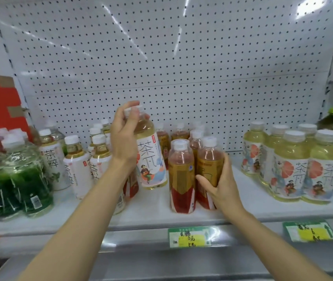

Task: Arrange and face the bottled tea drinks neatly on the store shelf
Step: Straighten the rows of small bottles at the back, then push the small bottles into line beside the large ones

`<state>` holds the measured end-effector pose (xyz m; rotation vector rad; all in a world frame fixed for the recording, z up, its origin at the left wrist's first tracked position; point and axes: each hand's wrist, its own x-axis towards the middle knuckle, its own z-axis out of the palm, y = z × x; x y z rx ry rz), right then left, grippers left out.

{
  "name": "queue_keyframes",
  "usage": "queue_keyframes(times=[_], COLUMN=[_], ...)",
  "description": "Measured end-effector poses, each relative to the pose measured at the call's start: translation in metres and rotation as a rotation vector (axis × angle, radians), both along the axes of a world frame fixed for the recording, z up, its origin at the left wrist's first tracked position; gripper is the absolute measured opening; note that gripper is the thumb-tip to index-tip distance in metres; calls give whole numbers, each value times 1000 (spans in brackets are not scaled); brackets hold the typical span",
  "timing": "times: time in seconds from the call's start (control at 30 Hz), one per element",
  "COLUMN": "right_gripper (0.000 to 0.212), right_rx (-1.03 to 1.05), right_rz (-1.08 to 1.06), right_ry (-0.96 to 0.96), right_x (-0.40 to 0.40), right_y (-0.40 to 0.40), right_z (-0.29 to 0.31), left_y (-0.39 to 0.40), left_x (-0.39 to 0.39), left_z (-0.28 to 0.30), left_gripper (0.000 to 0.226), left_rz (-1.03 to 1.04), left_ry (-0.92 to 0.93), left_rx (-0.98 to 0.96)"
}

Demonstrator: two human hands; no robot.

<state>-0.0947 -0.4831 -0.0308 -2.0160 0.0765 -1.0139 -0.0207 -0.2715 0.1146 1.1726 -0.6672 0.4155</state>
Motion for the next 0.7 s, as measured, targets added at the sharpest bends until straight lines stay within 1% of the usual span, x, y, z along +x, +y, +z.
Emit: queue_keyframes(times=[0.07, 0.17, 0.2, 0.27, 0.33, 0.37, 0.43, 0.53, 0.63, 0.7], right_gripper=[96, 93, 87, 67, 47, 43, 45, 55, 75, 83], right_rx=[3, 0, -2, 31, 128, 170, 186, 147, 177, 226], right_rz=[14, 42, 34, -29, -89, -79, -5, 98, 32, -38], right_ry=[28, 63, 71, 46, -75, -146, -215, -173, -95, -47], right_x=[-2, -8, -13, -30, -55, -69, -97, -122, -136, -147], right_y=[2, 1, 0, -1, 1, 3, 11, 19, 16, 7], right_z=[2, 5, 5, 4, 5, 7, 13, 14, 8, 6], left_y=[3, -1, -5, -15, -27, -36, -56, -92, -124, -141], left_x=[-16, -45, -57, -77, -92, -97, -106, -116, -127, -136], left_z=[4, 6, 4, -3, -12, -16, -24, -35, -47, -55], left_gripper=[30, 32, 33, 33, 30, 29, 27, 30, 29, 28], left_rz=[-8, -40, -56, -101, -166, -198, -272, -350, -427, -485], left_ry=[-28, -55, -58, -52, -39, -30, -11, -22, -27, -32], left_rx=[-22, -25, -27, -30, -29, -20, 15, 97, 157, 182])
